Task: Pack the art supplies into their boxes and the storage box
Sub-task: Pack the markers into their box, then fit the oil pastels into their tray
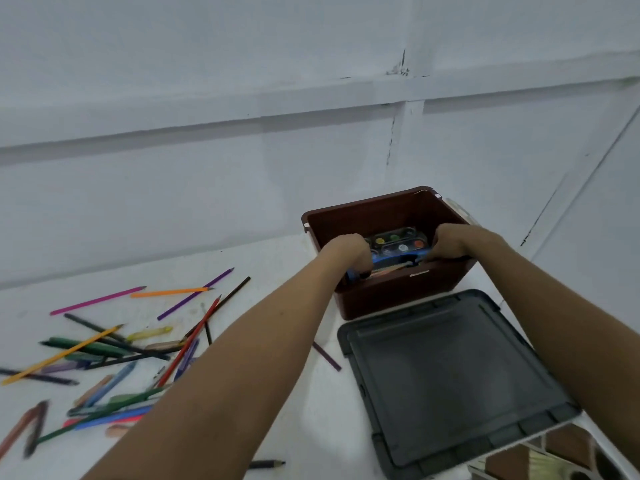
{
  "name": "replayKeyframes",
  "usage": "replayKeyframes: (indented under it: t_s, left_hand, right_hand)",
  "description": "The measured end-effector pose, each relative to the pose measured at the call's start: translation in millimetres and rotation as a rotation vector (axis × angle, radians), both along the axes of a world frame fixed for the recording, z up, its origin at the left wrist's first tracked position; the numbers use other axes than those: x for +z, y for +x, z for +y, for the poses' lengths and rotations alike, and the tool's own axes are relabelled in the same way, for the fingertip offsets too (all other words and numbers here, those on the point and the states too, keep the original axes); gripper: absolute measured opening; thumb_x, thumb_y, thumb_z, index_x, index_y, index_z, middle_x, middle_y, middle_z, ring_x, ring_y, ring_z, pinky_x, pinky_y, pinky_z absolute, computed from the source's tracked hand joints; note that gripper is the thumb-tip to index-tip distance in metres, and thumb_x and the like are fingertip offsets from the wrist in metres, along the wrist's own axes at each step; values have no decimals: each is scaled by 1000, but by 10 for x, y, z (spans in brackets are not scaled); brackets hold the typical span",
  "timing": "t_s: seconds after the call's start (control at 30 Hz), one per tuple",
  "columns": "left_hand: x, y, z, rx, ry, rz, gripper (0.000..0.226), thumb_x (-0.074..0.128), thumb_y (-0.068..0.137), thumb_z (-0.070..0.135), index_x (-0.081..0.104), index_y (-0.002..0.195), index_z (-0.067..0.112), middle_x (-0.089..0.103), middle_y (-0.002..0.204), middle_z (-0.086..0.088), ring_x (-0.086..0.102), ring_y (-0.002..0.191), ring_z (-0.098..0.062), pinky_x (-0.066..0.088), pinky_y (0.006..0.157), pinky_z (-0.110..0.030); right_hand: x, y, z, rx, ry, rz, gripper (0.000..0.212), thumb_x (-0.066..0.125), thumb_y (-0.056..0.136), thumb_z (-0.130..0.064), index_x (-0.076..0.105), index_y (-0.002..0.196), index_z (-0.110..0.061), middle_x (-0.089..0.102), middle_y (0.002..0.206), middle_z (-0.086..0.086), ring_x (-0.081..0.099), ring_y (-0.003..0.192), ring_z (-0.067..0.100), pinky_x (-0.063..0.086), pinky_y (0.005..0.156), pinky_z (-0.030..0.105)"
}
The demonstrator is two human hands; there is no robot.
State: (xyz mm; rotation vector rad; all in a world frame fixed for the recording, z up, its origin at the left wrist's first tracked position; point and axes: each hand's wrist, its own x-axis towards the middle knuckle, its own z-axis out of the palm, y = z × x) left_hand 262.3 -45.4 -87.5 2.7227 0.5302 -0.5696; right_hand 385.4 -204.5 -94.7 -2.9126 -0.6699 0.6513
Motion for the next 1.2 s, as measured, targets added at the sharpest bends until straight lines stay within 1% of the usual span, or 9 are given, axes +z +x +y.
replayKeyframes:
  t_s: [0.17, 0.3, 0.47, 0.6, 0.7, 0.83, 0.9, 1.07, 1.2]
  left_hand:
    - [-159, 99, -7, -18, 41, 31, 31, 51, 94, 15, 57, 121, 2, 57, 105, -10, 58, 95, -24, 52, 91, -34]
    - [-232, 153, 0, -32, 93, 7, 33, 54, 93, 15, 55, 123, 2, 57, 108, -9, 58, 97, -22, 51, 92, -32]
    - [-297, 164, 21, -5, 88, -44, 36, 63, 88, 15, 56, 121, 1, 64, 109, -10, 61, 88, -21, 55, 84, -30]
    - [-202, 120, 91, 85, -21, -286, 31, 69, 84, 21, 61, 110, 4, 65, 101, -9, 63, 83, -21, 56, 71, -29]
    - [5, -70, 287, 171, -47, -532, 23, 66, 82, 23, 66, 101, 9, 63, 99, -4, 57, 85, -17, 43, 67, -24]
    - [127, -673, 798, 393, -122, -680, 25, 64, 80, 26, 66, 102, 15, 62, 99, 1, 54, 84, -13, 38, 65, -18]
    - [117, -1111, 1074, 515, -160, -699, 28, 64, 80, 27, 65, 106, 17, 64, 100, 2, 57, 84, -13, 38, 62, -17]
    - [42, -2419, 1574, 796, -209, -761, 33, 66, 81, 30, 63, 111, 16, 64, 101, 0, 61, 84, -15, 44, 70, -24]
    - [-69, -3708, 1799, 1038, -208, -798, 26, 68, 78, 26, 66, 102, 15, 66, 89, -1, 63, 77, -18, 50, 65, -25]
  right_hand:
    - [-65, 41, 74, 38, 21, 83, 39, 71, 80, -39, 67, 102, -8, 67, 99, 8, 62, 91, 25, 49, 85, 35]
    - [-118, 41, 82, 55, 20, 143, 34, 66, 84, -35, 68, 105, -9, 68, 100, 10, 64, 91, 26, 49, 92, 39]
    - [-114, 12, 93, 125, 9, 183, 29, 63, 88, -31, 67, 112, -15, 66, 106, 6, 61, 97, 24, 46, 95, 36]
    - [-107, -81, 195, 182, 238, 65, 37, 69, 83, -29, 63, 117, -16, 64, 108, 1, 60, 94, 16, 48, 82, 27]
    - [16, -334, 439, 237, 509, 33, 35, 71, 82, -28, 65, 114, -16, 67, 101, 0, 62, 88, 8, 46, 73, 17]
    - [197, -831, 973, 314, 767, 24, 19, 70, 80, -18, 69, 99, -16, 71, 81, -5, 61, 68, -4, 45, 68, 11]
    - [224, -1141, 1290, 353, 832, 64, 16, 67, 80, -19, 69, 96, -17, 70, 81, -6, 57, 63, -3, 45, 67, 15]
    - [108, -2161, 2052, 439, 875, 203, 20, 67, 80, -24, 69, 100, -20, 69, 90, -5, 63, 77, 10, 53, 71, 26]
    - [-20, -3217, 2594, 613, 826, 332, 22, 69, 80, -24, 68, 102, -19, 68, 87, -7, 65, 79, 12, 50, 70, 22]
